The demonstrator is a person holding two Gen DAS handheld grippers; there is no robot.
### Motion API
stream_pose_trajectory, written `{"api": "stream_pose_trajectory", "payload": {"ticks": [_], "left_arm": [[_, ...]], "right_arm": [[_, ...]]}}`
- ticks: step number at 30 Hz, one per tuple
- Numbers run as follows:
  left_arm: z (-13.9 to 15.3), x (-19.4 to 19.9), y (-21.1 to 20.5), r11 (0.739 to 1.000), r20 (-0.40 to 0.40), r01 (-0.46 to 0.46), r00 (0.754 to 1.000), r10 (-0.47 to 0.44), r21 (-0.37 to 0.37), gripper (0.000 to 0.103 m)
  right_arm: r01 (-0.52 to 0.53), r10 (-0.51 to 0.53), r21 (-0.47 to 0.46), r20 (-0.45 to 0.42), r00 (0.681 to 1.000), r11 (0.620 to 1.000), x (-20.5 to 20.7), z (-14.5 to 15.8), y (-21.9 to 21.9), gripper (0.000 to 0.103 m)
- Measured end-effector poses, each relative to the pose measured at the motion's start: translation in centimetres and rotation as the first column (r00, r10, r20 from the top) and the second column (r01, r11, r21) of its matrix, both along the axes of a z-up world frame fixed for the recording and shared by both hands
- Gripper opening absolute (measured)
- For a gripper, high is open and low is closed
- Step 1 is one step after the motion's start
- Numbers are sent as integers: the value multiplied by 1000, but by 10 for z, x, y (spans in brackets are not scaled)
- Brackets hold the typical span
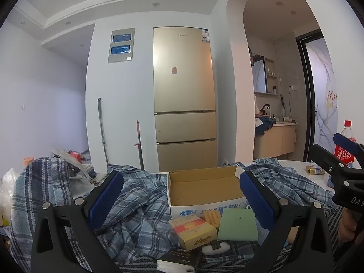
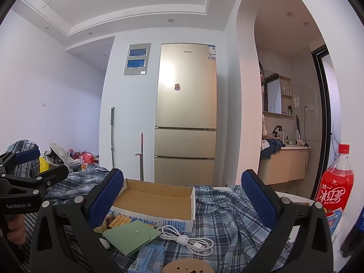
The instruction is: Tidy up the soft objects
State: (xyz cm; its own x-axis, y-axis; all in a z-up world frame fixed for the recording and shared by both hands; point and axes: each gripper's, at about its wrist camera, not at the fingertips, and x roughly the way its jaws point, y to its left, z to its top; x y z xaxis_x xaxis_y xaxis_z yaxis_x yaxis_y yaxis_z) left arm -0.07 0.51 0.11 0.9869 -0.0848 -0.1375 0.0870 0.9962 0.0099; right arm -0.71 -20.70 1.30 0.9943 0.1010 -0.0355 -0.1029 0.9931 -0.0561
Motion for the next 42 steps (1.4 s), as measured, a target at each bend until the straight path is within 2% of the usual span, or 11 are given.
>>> {"api": "stream_pose_trajectory", "payload": {"ticks": [3,9,12,15,19,25,27,30,33,38,42], "left_arm": [[1,-1,6,1000,2,-17,1000,17,-23,103],[1,-8,2,1000,35,-21,999,22,-1,103],[3,-14,4,1000,65,-13,998,13,-9,103],[3,-13,2,1000,60,-15,998,15,2,103],[3,-14,1,1000,64,-21,998,20,4,103],[3,-18,-2,1000,87,-16,996,14,17,103],[5,-16,-2,1000,71,13,997,-14,18,103],[13,-14,0,997,-9,83,997,-83,1,103],[22,-19,1,997,-5,73,997,-73,-11,103],[41,-22,-6,999,-36,17,999,-16,42,103],[56,-25,-8,999,-75,-8,997,11,40,103]], "right_arm": [[-15,15,21,19,1000,1000,-3,1,-3,103],[3,-3,-1,14,1000,1000,0,0,1,103],[65,-65,-2,38,997,998,-4,0,1,103],[68,-68,-4,45,997,998,-5,0,2,103],[67,-66,-11,40,997,998,-3,0,2,103],[16,-16,-16,-15,1000,1000,7,-1,3,103],[-30,30,-4,-25,999,1000,9,1,2,103],[-106,108,63,-21,994,992,8,12,-7,103],[-84,86,80,-22,996,993,3,30,-14,103],[4,-4,-8,-66,998,1000,4,60,-15,103],[3,4,53,-131,991,999,7,72,-22,103]]}}
